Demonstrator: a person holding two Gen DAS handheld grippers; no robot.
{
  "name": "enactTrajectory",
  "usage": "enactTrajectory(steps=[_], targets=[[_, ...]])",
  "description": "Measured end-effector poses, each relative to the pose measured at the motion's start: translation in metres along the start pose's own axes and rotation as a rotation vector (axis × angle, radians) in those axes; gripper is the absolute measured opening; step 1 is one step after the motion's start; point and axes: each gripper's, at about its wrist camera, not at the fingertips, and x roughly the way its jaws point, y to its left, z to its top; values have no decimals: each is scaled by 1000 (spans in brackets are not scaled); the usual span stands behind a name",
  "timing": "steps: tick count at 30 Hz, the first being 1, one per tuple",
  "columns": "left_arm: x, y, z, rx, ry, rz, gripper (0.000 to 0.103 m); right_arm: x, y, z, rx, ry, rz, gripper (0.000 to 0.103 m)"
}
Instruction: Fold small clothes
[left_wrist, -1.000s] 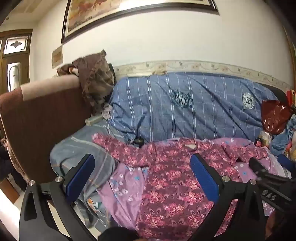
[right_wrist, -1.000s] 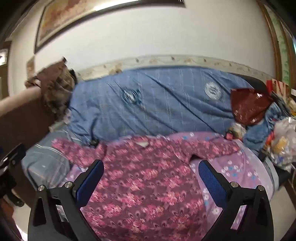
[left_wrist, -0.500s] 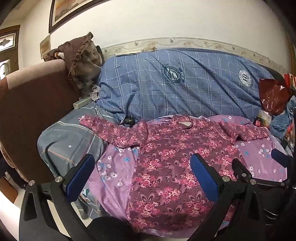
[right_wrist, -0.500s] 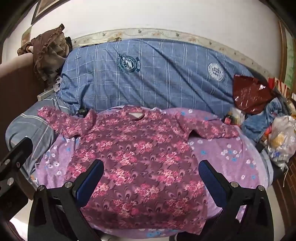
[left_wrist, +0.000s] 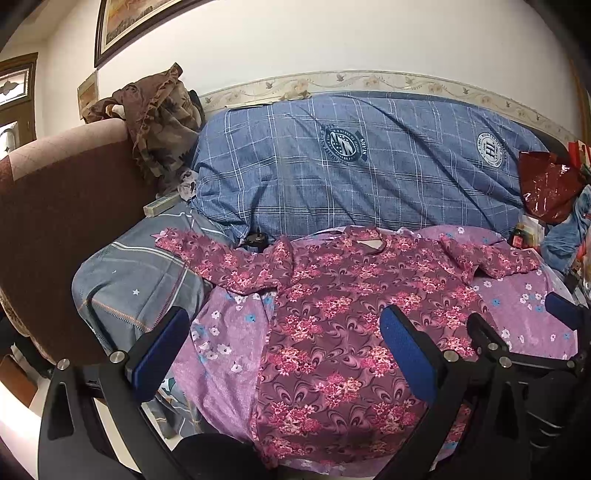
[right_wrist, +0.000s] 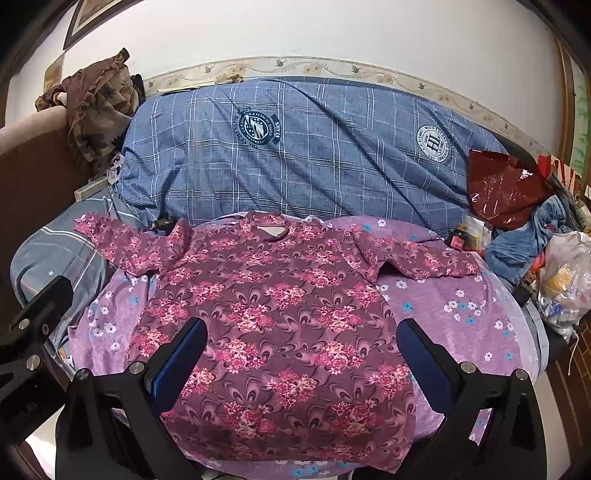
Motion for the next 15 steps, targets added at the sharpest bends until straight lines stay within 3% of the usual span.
enactTrajectory(steps=[15], targets=[[7,7,-7,-9,12,31,103,5,-9,-1,21,1,-20,103]])
